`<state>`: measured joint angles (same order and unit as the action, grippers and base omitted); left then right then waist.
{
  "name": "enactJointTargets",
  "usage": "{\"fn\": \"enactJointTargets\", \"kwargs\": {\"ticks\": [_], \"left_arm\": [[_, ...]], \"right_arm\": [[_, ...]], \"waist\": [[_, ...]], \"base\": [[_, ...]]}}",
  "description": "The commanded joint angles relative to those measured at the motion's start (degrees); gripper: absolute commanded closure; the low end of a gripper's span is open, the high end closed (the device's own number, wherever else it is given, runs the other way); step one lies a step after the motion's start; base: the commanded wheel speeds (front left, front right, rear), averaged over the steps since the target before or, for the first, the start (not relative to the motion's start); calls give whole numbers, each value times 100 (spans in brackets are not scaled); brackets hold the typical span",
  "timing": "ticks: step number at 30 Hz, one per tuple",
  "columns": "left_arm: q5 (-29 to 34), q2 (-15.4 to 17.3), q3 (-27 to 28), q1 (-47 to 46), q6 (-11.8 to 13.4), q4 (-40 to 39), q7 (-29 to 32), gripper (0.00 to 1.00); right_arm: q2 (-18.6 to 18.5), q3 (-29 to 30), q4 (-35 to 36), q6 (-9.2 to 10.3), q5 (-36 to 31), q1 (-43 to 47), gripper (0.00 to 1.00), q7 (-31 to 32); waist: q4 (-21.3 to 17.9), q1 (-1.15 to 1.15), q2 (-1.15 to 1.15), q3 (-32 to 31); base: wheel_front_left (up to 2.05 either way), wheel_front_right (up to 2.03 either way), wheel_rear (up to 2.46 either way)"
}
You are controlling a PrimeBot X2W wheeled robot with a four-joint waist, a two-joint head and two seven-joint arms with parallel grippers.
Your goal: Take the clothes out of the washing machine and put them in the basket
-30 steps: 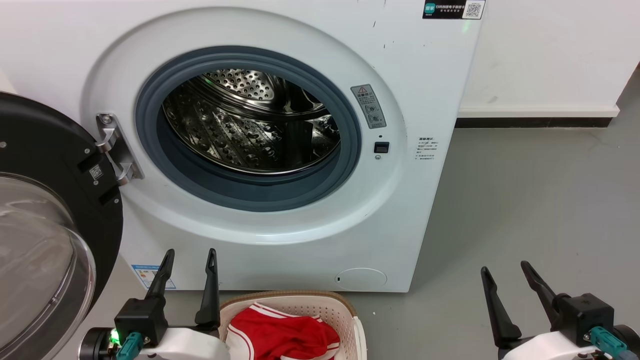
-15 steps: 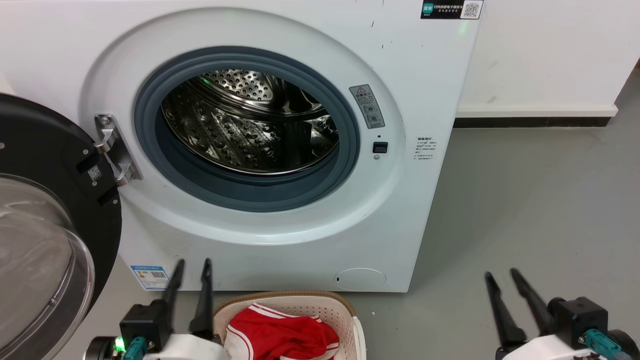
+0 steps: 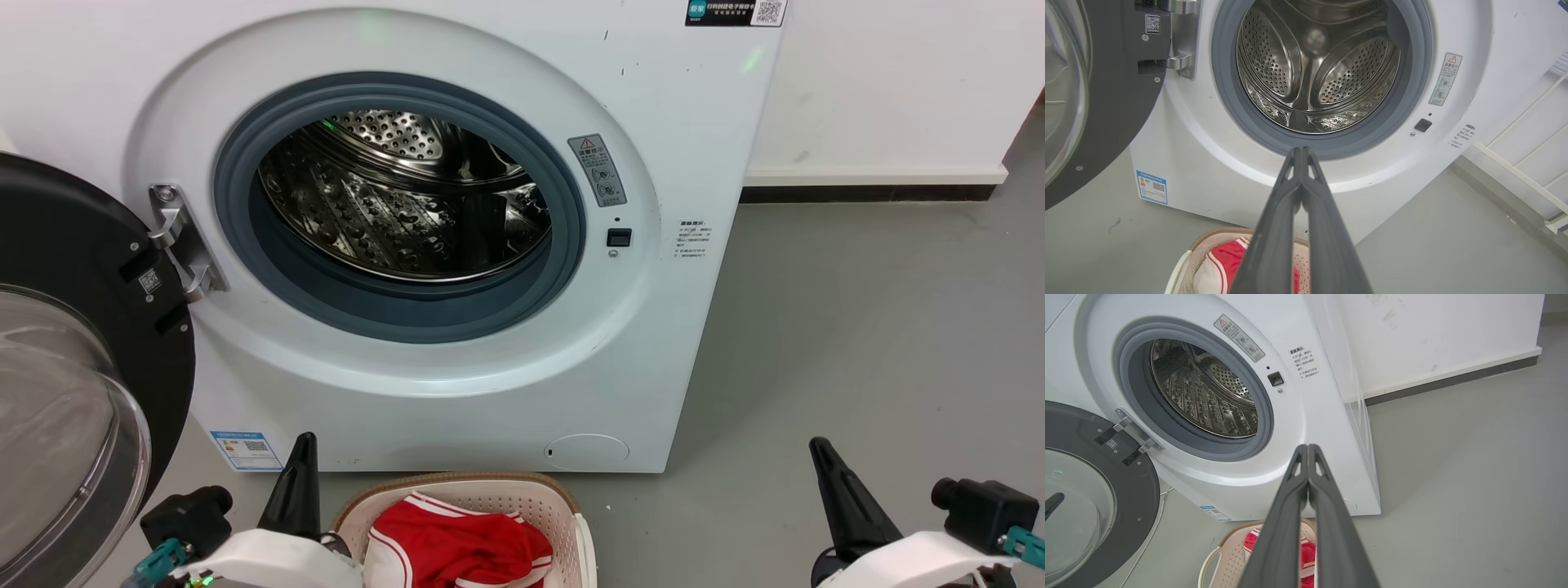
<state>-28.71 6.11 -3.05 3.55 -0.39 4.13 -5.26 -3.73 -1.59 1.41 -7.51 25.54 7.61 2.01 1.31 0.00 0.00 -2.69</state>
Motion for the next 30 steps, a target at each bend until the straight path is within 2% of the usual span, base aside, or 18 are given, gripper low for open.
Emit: {"fn": "enactJointTargets", "kwargs": {"ticks": [1,30], "left_arm": [[-172,-12,56,-191,-32,-48,23,100],[-2527,-124,401,-510,-294,342,462,100]], "right_arm": [[-54,14,36,1,201,-198,100,-33],[-129,148,-550,1,2810,-661,100,14]], "waist": [[-1,0,0,2],[-37,0,0,80]], "base": [[0,0,0],[0,0,0]]}}
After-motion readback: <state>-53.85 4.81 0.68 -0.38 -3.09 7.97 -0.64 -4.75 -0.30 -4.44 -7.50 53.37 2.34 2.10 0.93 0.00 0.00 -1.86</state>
